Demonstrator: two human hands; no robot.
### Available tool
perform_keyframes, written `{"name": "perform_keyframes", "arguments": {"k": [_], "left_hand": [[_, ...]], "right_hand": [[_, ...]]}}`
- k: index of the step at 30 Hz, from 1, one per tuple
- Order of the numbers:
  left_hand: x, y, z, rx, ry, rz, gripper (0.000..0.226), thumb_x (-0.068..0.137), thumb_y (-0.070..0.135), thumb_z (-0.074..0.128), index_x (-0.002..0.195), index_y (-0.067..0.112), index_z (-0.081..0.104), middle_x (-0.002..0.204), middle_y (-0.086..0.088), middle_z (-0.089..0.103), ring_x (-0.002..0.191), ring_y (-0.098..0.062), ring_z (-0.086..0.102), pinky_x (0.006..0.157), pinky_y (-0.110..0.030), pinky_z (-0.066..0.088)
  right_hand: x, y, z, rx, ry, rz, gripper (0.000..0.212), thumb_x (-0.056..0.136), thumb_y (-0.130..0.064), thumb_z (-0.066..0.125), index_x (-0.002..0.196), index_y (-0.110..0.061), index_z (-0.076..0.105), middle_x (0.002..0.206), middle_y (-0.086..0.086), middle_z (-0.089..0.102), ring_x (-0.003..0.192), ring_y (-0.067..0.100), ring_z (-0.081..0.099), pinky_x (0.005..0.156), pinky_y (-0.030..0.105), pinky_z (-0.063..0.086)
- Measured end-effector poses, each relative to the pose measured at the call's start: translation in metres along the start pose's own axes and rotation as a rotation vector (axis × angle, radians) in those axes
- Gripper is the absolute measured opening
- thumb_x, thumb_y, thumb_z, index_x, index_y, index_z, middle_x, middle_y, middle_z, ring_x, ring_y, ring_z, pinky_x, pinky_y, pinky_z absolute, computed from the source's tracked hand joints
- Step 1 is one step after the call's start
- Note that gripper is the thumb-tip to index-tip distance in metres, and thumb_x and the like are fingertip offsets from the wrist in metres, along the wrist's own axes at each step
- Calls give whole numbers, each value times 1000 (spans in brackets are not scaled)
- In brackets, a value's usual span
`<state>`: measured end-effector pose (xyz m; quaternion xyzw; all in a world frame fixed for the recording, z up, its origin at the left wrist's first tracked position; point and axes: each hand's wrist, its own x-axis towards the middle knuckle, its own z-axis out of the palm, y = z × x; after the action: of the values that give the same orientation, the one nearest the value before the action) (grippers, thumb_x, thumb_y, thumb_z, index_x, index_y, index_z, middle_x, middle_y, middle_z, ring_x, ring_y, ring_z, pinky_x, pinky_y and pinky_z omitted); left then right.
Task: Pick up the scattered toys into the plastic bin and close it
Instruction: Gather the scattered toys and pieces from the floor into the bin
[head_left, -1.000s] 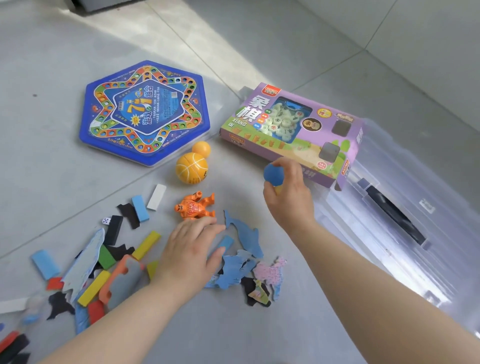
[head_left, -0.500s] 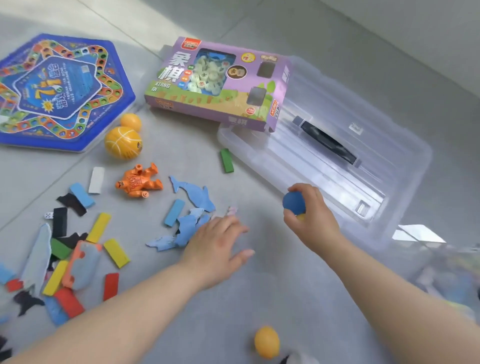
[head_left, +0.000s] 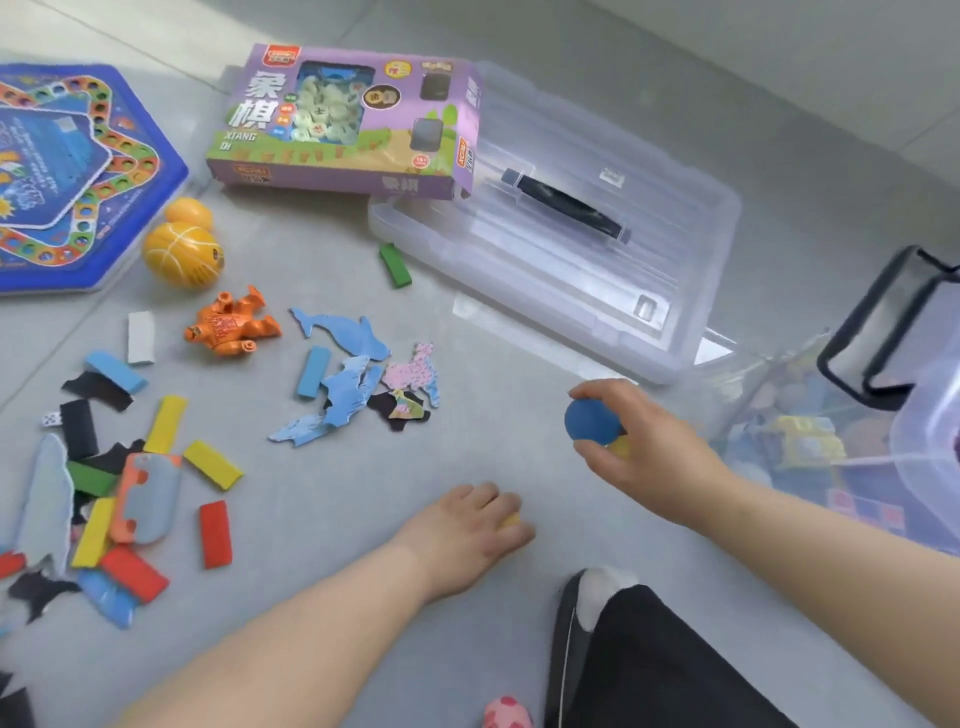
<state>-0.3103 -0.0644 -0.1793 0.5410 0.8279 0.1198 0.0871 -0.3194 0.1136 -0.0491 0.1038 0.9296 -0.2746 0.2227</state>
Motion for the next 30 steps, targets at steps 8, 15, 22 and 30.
{"name": "perform_keyframes", "arguments": {"k": [8,15,22,30], "left_hand": [[-27,34,-13,-303,223,-527,40,89,19,45,127,28,37,128,8,40,113,-17,50,83,-25,45],[6,65,-73,-542,581,-406,36,72,46,35,107,38,37,111,17,37,96,-3,43,77,-10,37],[127,149,-164,-617,809,-113,42,72,43,52,105,25,33,104,11,53,88,-11,47,73,-20,39],[232,202,-151,-21,565,2,40,79,34,56,114,14,56,114,-6,63,109,-13,53,103,-30,17]], "right_hand": [[-45,-25,-33,-30,308,-91,39,89,-20,55,126,-28,44,110,-16,42,71,3,50,66,20,34],[-102,13,-66,-5,804,-488,38,79,-28,51,116,-24,40,110,-7,49,87,9,51,73,2,36],[-133,112,-123,279,855,232,39,88,-18,54,125,-17,45,112,2,48,86,21,47,74,23,35],[-145,187,-109,231,379,472,42,91,-20,47,132,-14,42,117,9,54,103,28,51,89,33,42]]}}
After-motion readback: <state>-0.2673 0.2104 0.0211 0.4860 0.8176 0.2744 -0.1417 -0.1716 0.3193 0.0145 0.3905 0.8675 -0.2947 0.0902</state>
